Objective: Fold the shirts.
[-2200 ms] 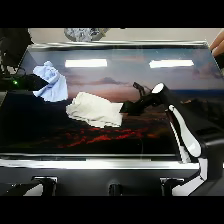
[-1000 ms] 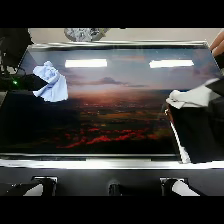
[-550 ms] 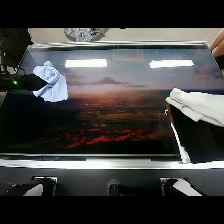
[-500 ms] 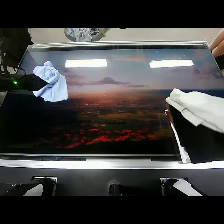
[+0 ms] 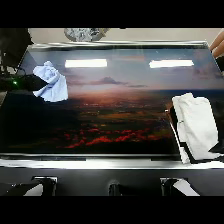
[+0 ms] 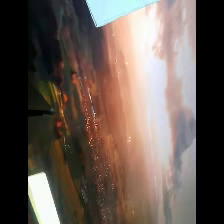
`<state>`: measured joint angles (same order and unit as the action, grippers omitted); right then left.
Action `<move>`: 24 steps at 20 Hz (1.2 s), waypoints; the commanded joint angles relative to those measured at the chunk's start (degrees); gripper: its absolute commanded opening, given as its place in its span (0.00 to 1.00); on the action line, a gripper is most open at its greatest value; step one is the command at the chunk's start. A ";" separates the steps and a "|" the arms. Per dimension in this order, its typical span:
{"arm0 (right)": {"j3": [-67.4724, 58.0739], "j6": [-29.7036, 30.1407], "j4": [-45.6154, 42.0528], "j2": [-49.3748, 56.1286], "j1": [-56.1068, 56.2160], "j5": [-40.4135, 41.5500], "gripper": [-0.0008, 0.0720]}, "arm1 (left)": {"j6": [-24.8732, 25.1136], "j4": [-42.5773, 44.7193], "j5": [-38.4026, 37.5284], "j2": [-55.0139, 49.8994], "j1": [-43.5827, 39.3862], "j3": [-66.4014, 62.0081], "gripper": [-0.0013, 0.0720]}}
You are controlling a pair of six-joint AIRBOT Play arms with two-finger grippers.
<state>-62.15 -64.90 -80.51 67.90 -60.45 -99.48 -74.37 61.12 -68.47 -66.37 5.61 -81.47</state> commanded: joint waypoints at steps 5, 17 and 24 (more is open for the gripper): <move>-31.08 5.40 2.47 -1.38 4.24 20.22 0.84 | -10.86 10.29 8.55 2.01 -1.11 -10.93 0.06; -14.51 -4.83 -4.39 4.42 57.31 11.45 0.85 | -24.28 35.56 -8.72 -1.11 -15.74 17.40 0.73; -12.55 -4.35 -4.63 4.48 58.90 14.01 0.85 | -24.26 35.45 -7.56 -0.61 -17.22 19.78 0.73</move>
